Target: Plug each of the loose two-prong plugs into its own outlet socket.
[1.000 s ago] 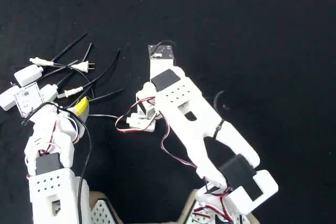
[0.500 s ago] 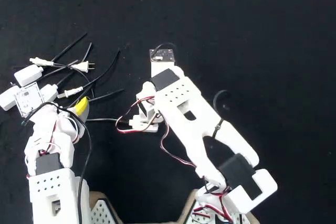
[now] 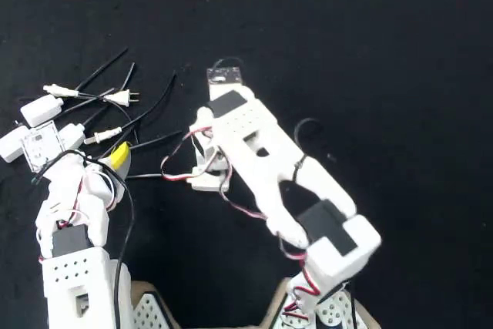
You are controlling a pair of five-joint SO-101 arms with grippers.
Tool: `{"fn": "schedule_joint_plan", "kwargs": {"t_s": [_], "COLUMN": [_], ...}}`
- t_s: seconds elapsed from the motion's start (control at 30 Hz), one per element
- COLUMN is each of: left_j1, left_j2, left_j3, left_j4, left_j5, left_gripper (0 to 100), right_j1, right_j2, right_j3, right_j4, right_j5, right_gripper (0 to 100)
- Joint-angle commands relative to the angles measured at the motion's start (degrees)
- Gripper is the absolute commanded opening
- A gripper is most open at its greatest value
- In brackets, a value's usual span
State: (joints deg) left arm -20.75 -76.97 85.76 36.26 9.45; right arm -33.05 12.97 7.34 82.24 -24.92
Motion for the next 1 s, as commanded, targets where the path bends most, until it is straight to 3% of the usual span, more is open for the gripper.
{"fn": "schedule_joint_plan", "kwargs": {"t_s": [0.0,0.37,0.5,0.77,0.97], "left_j1": [-0.75,-0.75,-0.75,-0.75,-0.75], "left_j2": [0.18,0.18,0.18,0.18,0.18], "left_j3": [-3.74,-3.74,-3.74,-3.74,-3.74], "left_j4": [-1.05,-1.05,-1.14,-1.14,-1.14], "left_j5": [0.62,0.62,0.62,0.62,0.62], "left_gripper": [32,32,32,32,32], "right_j1": [-0.70,7.47,7.03,5.01,4.48], "right_j2": [3.74,9.19,9.54,9.10,6.81], "right_j3": [-6.37,-17.36,-17.80,-18.95,-21.05], "right_j4": [3.25,6.68,9.14,10.90,10.99], "right_j5": [9.32,40.35,43.16,48.26,51.52], "right_gripper": [1.1,1.5,1.8,13.6,13.9]}}
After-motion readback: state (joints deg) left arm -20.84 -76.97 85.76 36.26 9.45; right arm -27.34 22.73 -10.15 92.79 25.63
